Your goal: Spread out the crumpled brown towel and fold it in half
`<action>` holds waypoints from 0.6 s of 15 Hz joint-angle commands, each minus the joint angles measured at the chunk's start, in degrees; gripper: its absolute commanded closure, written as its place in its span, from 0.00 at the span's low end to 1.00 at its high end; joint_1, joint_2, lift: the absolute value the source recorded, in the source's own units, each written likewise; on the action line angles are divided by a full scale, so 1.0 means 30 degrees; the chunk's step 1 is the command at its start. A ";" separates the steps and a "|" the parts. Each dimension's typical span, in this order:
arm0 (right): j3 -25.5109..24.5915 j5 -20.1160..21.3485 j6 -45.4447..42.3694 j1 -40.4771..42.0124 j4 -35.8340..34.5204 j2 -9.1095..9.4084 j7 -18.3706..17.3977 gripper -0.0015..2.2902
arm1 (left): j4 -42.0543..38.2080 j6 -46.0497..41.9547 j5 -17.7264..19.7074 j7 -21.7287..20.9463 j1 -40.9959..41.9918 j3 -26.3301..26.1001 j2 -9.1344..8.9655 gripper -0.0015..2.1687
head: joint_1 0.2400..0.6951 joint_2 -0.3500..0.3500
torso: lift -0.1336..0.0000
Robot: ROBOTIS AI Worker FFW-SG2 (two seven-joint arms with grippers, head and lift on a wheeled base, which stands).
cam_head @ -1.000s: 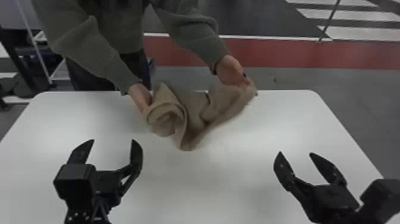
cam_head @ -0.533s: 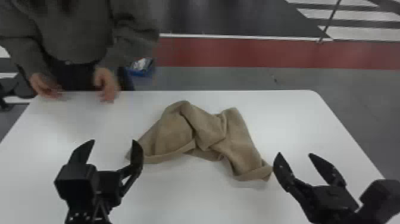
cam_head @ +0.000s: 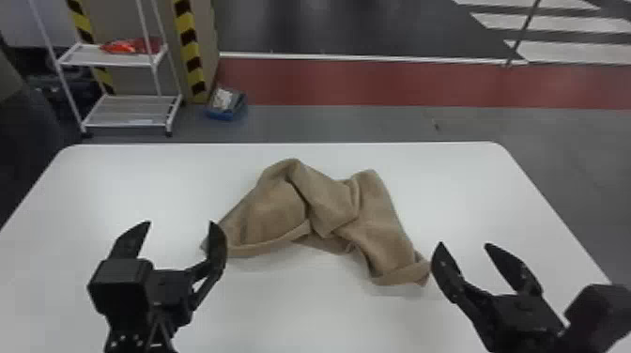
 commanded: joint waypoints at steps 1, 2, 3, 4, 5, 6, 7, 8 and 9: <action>0.0072 -0.0026 0.0000 -0.0268 0.0424 0.0000 0.0079 0.08 | 0.0242 0.0000 0.0030 -0.0012 -0.0171 0.0045 0.0001 0.04 | 1.00 0.42 | 0.04; 0.0101 -0.0026 0.0000 -0.0356 0.0599 0.0000 0.0109 0.09 | 0.0476 0.0000 0.0060 -0.0012 -0.0347 0.0045 0.0030 0.04 | 1.00 0.42 | 0.04; 0.0130 0.0004 -0.0058 -0.0444 0.0687 0.0000 0.0109 0.08 | 0.0711 0.0000 0.0089 -0.0012 -0.0464 0.0045 0.0001 0.04 | 1.00 0.42 | 0.04; 0.0130 0.0033 -0.0058 -0.0531 0.0805 0.0000 0.0109 0.08 | 0.0945 0.0000 0.0177 -0.0012 -0.0581 0.0045 -0.0028 0.04 | 1.00 0.42 | 0.04; 0.0130 0.0062 0.0000 -0.0678 0.0951 0.0000 0.0109 0.08 | 0.1179 -0.0058 0.0265 -0.0070 -0.0757 -0.0014 -0.0028 0.04 | 1.00 0.42 | 0.04; 0.0130 0.0121 0.0000 -0.0883 0.1185 0.0000 0.0109 0.08 | 0.1560 -0.0058 0.0323 -0.0099 -0.0992 -0.0101 -0.0057 0.04 | 1.00 0.43 | 0.04; 0.0130 0.0179 0.0293 -0.1088 0.1420 0.0000 0.0109 0.08 | 0.1941 0.0000 0.0382 -0.0129 -0.1314 -0.0160 -0.0057 0.04 | 1.00 0.42 | 0.04; 0.0130 0.0209 0.0528 -0.1264 0.1596 0.0000 0.0079 0.09 | 0.2205 0.0000 0.0411 -0.0187 -0.1548 -0.0219 -0.0057 0.04 | 1.00 0.42 | 0.04; 0.0130 0.0238 0.0645 -0.1440 0.1830 0.0000 0.0109 0.09 | 0.2586 0.0000 0.0470 -0.0275 -0.1870 -0.0277 -0.0087 0.04 | 1.00 0.42 | 0.04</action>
